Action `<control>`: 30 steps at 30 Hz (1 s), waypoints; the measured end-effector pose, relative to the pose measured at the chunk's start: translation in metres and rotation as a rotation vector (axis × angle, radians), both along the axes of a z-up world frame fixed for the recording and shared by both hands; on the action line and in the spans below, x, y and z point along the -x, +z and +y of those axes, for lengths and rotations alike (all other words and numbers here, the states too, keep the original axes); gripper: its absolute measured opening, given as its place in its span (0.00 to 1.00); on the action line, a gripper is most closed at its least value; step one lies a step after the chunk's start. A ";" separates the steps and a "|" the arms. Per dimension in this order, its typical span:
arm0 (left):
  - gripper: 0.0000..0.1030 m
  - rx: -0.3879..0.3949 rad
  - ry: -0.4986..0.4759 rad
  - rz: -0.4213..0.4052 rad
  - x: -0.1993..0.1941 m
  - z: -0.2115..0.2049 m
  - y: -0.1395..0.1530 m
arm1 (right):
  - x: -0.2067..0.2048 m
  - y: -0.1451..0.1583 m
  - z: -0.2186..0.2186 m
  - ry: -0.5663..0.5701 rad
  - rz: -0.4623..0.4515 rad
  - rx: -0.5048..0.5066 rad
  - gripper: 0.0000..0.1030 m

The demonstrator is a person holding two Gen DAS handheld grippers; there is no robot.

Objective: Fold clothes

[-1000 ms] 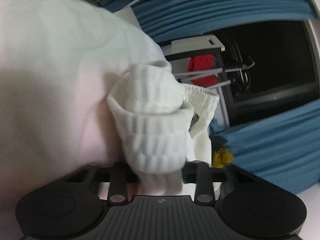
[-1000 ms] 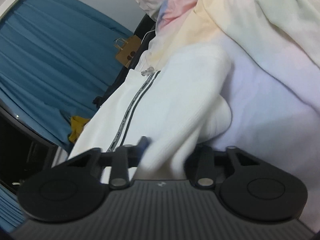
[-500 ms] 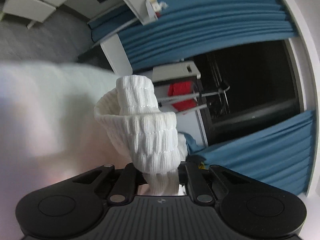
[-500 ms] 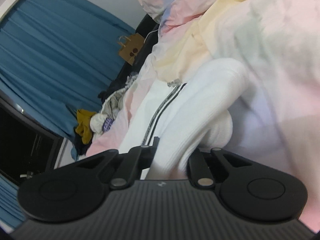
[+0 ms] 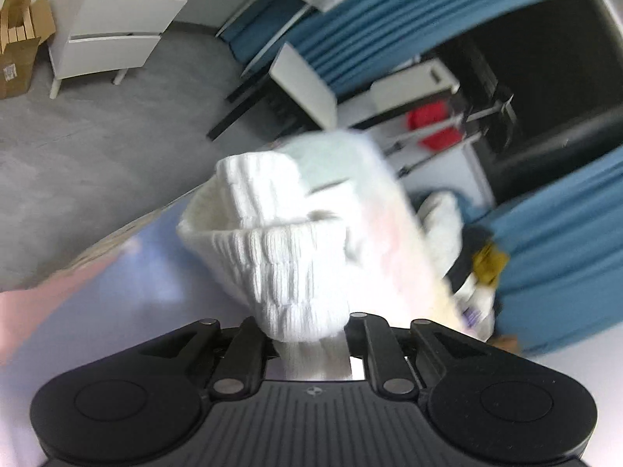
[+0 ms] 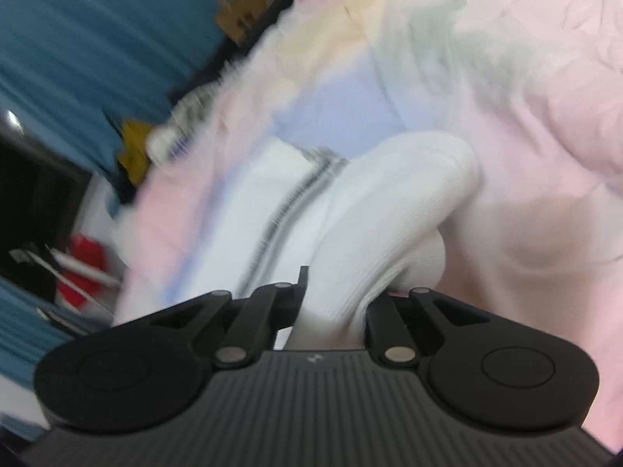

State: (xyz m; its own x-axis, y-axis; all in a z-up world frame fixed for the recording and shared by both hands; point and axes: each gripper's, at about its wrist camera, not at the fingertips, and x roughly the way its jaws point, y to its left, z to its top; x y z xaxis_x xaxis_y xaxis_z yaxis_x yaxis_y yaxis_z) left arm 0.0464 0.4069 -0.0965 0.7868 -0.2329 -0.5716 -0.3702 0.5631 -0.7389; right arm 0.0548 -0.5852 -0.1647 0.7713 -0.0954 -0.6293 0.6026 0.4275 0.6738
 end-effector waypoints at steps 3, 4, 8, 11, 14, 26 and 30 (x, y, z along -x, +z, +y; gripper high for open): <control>0.29 0.004 -0.036 0.007 0.019 0.004 -0.010 | 0.014 -0.014 -0.007 -0.012 -0.033 -0.044 0.10; 0.29 -0.007 -0.052 0.017 0.024 0.004 -0.011 | 0.013 -0.013 -0.007 0.003 -0.031 -0.020 0.10; 0.30 -0.086 -0.100 0.050 0.046 -0.010 -0.003 | 0.013 -0.012 -0.009 0.022 -0.033 -0.006 0.10; 0.36 -0.179 -0.157 0.084 0.049 -0.030 0.008 | 0.018 -0.012 -0.008 0.025 -0.036 -0.009 0.10; 0.75 -0.251 -0.185 0.082 0.061 -0.045 0.016 | 0.019 -0.013 -0.008 0.030 -0.036 -0.011 0.10; 0.78 -0.475 -0.177 -0.067 0.085 -0.114 0.089 | 0.018 -0.011 -0.009 0.029 -0.045 -0.011 0.10; 0.78 -0.536 -0.270 -0.126 0.054 -0.189 0.098 | 0.020 -0.010 -0.010 0.014 -0.058 -0.019 0.10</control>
State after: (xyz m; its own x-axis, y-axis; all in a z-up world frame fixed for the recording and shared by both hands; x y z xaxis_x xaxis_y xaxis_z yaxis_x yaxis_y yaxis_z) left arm -0.0076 0.2175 0.0013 0.8092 -0.1388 -0.5710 -0.0912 0.9302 -0.3554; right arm 0.0349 -0.5954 -0.1745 0.8074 -0.0728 -0.5854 0.5567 0.4222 0.7154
